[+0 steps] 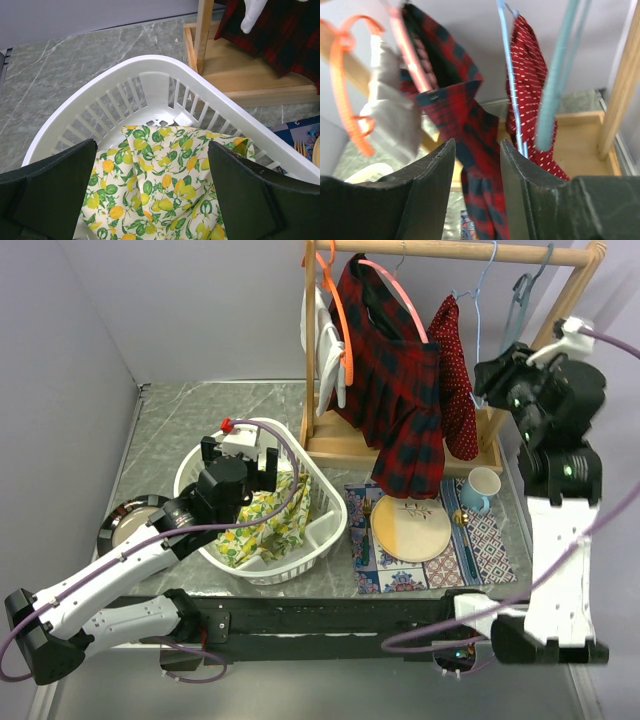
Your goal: Remove the skirt from the hanger
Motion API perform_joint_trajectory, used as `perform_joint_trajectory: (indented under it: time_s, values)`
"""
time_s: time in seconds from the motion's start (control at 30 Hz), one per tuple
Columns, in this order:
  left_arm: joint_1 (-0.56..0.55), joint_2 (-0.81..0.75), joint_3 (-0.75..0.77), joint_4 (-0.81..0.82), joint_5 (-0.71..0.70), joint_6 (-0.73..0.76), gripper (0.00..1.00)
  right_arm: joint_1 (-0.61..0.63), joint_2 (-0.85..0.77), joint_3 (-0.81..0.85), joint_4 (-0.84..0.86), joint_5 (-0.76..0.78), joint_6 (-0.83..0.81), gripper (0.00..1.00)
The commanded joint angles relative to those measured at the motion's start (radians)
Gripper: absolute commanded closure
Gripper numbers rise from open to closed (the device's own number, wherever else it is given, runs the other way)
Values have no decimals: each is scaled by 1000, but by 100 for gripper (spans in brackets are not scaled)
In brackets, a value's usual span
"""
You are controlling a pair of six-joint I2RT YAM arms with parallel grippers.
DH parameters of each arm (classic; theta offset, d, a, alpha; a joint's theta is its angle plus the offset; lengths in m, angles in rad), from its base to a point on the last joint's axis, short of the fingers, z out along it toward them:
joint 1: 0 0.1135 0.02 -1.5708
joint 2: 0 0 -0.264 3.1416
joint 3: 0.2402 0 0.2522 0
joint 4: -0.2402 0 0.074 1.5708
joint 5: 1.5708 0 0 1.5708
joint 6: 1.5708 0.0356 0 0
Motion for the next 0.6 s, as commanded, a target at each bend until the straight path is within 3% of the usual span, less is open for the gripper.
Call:
perform_joint_trajectory:
  time_s: [0.0,0.47,0.57]
  values:
    - [4,-12,14,26,-13,7,1,18,93,53,-40,159,-36,53]
    - [4,-4,11,23,-23,7,1,23,179,43,-20,222,-120,57]
    - [4,-1,11,22,-27,6,1,23,149,46,-33,237,-108,52]
